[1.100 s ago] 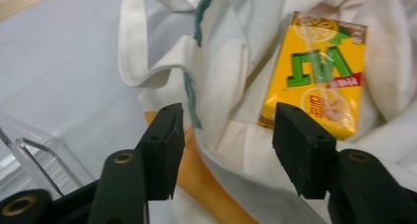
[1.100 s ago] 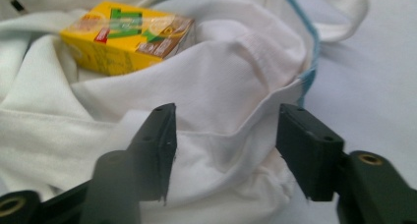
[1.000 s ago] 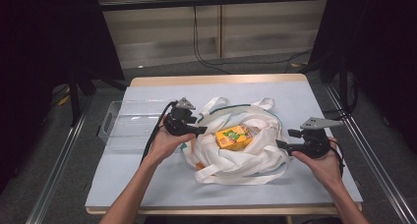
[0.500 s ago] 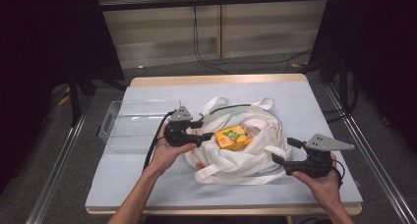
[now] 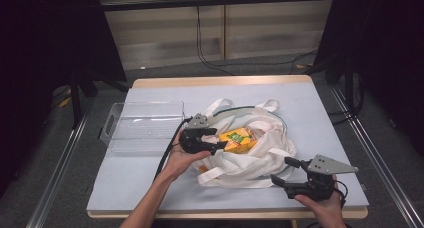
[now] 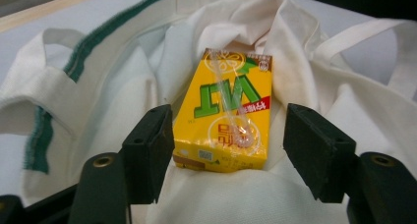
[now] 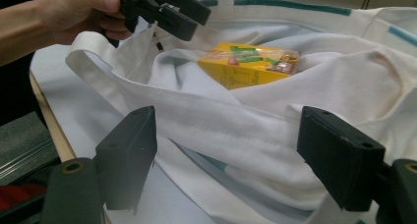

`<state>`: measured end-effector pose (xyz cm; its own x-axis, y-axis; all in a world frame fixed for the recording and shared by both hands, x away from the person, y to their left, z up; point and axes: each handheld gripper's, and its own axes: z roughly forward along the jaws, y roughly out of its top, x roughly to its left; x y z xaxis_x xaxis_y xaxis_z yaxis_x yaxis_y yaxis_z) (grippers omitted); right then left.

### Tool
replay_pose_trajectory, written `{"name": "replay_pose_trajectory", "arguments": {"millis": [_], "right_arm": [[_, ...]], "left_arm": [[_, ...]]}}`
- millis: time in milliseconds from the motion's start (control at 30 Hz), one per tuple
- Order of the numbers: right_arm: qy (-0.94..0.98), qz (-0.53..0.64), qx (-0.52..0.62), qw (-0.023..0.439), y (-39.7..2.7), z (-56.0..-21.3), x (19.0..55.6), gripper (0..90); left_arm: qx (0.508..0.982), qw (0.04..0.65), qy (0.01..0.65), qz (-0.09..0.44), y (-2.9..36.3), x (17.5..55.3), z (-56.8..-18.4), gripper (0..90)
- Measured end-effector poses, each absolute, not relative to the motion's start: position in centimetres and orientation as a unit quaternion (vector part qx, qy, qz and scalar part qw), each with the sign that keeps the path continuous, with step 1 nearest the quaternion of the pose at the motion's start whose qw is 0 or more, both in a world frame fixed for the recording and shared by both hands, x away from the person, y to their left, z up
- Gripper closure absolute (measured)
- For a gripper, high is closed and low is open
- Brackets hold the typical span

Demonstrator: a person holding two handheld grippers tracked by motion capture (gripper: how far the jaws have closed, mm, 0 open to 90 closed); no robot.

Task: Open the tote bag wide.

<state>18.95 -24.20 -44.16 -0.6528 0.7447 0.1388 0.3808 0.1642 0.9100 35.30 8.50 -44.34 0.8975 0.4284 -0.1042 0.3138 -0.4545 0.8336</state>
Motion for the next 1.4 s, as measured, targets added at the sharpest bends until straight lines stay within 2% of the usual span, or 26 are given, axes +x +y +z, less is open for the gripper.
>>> {"name": "replay_pose_trajectory", "arguments": {"millis": [267, 1233, 1400], "right_arm": [[0.749, 0.527, 0.365, 0.166, -23.8, -44.5, 19.4, 22.3], [0.757, 0.528, 0.357, 0.147, -23.6, -44.7, 19.6, 21.4], [0.758, 0.529, 0.353, 0.145, -23.4, -44.7, 19.5, 21.4]], "left_arm": [[0.857, 0.467, 0.205, 0.077, 7.6, 35.3, -45.4, 31.1], [0.869, 0.449, 0.196, 0.072, 6.7, 36.5, -46.7, 25.3], [0.876, 0.436, 0.192, 0.071, 6.1, 37.1, -46.7, 18.3]]}}
